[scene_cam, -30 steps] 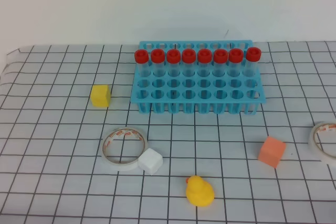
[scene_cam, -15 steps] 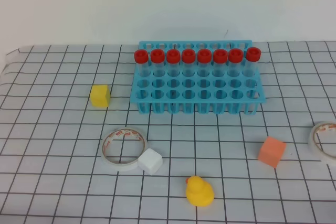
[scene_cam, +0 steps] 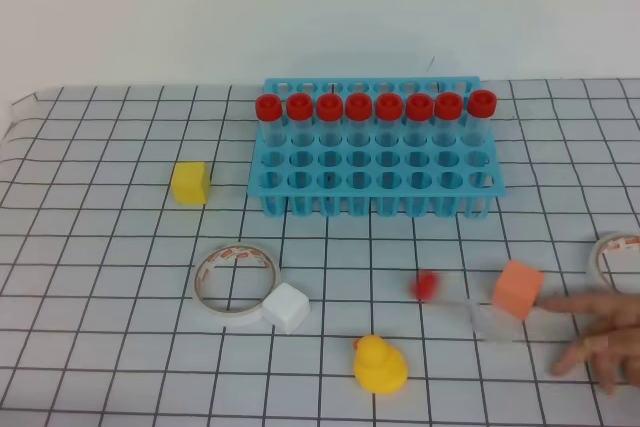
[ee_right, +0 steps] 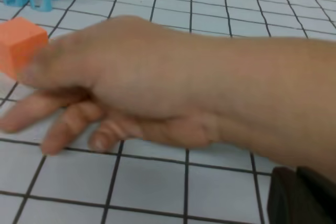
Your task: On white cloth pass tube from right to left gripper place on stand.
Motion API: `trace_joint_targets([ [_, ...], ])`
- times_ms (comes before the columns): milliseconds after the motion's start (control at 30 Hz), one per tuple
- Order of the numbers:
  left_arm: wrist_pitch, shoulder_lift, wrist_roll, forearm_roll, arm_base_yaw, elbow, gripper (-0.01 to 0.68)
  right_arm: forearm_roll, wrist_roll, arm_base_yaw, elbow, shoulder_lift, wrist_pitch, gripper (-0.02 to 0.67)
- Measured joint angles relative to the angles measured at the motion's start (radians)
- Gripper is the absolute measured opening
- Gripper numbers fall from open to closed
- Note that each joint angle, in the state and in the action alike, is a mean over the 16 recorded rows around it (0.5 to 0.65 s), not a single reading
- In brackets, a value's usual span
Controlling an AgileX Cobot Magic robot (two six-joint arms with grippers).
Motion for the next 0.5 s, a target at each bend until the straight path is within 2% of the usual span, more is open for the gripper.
trace_joint_targets([
  [500, 0.0, 0.0, 0.0, 0.0, 0.0, 0.0, -0.001, 0.0, 0.001, 0.0, 0.0, 0.0, 0.0, -0.001],
])
